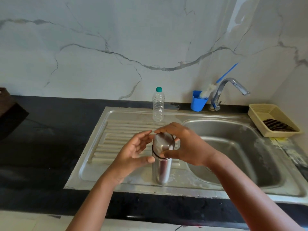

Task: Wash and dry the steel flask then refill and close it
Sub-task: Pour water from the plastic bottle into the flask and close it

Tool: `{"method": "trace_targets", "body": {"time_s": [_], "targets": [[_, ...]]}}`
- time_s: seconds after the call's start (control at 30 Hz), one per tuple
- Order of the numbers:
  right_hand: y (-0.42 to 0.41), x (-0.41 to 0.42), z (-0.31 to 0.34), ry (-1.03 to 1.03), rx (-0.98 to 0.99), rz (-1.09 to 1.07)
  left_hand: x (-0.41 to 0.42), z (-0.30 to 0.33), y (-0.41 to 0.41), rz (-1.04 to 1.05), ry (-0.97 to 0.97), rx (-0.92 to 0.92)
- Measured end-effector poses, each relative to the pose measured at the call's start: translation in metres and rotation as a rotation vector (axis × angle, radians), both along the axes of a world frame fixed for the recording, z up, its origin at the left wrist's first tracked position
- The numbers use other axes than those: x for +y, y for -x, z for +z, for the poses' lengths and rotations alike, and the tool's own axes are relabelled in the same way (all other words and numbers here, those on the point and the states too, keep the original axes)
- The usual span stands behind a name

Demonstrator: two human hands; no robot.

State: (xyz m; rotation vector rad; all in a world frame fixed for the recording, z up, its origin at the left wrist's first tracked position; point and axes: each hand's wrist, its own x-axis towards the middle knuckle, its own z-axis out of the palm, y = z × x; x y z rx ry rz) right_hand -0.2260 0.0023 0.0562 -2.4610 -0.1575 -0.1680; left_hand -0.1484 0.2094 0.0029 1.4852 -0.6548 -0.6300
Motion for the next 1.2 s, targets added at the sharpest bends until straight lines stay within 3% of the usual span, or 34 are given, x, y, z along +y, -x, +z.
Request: {"method": "trace_targets", "body": {"time_s": [0.27,0.43,0.5,0.57,0.63,0.7,0.83,1.03,1.17,1.2], "targets": [[0.007,0.014,-0.008,0.062,-0.017,-0.116,-0.030,-0.034,0.011,0.094,-0.178,-0.088],[0.007,0.043,-0.010,0.437,-0.003,-0.381,-0.029,-0.042,0.009,0.105,-0.200,-0.199],[0.009,0.042,-0.003,0.475,0.034,-0.412,-0.029,-0.043,0.010,0.111,-0.216,-0.220],[0.011,0.033,0.006,0.351,-0.026,-0.305,-0.030,-0.042,0.010,0.119,-0.224,-0.218],[0.010,0.022,0.018,0.156,0.002,-0.048,-0.030,-0.043,0.008,0.126,-0.203,-0.206],[0.007,0.014,0.022,0.117,0.042,0.136,-0.030,-0.043,0.008,0.126,-0.186,-0.197],[0.002,0.015,0.018,0.205,-0.001,0.081,-0.031,-0.044,0.008,0.125,-0.172,-0.201],[-0.001,0.047,0.012,0.549,0.011,-0.156,-0.032,-0.045,0.008,0.109,-0.209,-0.208],[-0.004,0.063,0.007,0.813,-0.158,-0.308,-0.032,-0.046,0.009,0.134,-0.237,-0.200],[-0.005,0.062,0.007,0.769,-0.133,-0.301,-0.032,-0.046,0.008,0.139,-0.238,-0.194]]}}
